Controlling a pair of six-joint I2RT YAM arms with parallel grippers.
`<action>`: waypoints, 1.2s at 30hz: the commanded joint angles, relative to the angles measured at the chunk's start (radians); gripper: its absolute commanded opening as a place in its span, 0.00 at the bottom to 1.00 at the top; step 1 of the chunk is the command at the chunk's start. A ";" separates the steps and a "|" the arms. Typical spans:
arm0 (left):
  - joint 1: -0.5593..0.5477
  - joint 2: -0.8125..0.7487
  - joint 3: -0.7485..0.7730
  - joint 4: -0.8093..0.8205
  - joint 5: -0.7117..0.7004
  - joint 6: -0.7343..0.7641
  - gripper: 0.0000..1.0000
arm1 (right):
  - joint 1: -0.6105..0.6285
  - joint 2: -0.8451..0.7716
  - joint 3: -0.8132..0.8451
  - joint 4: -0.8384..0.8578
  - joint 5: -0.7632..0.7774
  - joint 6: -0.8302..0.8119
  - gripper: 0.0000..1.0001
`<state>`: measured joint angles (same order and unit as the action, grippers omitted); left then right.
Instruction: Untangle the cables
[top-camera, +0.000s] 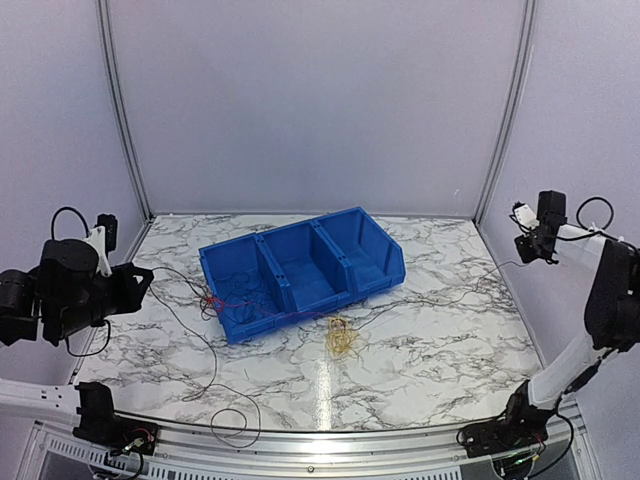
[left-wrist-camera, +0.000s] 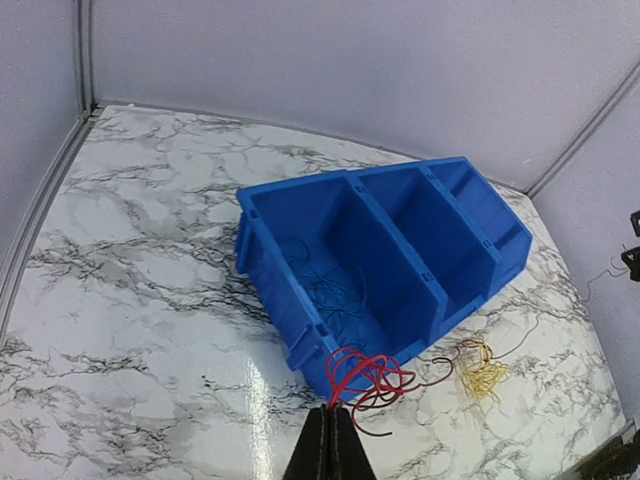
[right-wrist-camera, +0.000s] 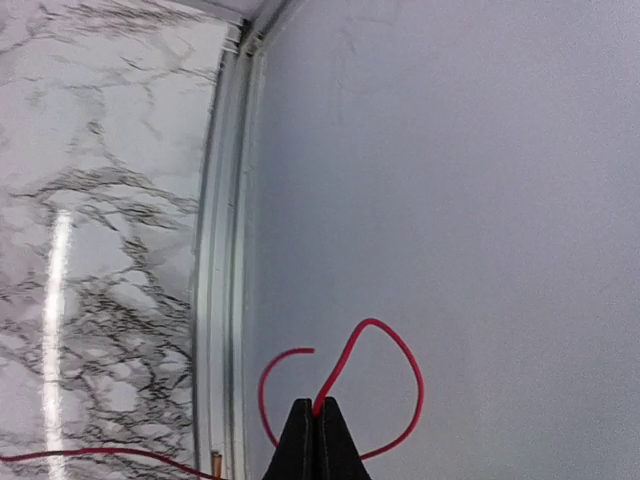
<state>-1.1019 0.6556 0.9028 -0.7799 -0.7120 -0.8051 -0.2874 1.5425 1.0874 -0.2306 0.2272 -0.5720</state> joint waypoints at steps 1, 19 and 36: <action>-0.005 0.091 0.001 0.204 0.256 0.211 0.00 | 0.107 -0.176 0.132 -0.167 -0.200 0.007 0.00; -0.166 0.730 0.244 0.809 0.401 0.619 0.72 | 0.473 -0.298 0.499 -0.450 -0.836 0.095 0.00; -0.030 1.348 0.691 1.107 0.542 0.737 0.79 | 0.585 -0.276 0.657 -0.493 -1.069 0.209 0.00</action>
<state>-1.1446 1.9190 1.5196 0.2611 -0.2173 -0.0875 0.2852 1.2568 1.7000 -0.7124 -0.7647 -0.4107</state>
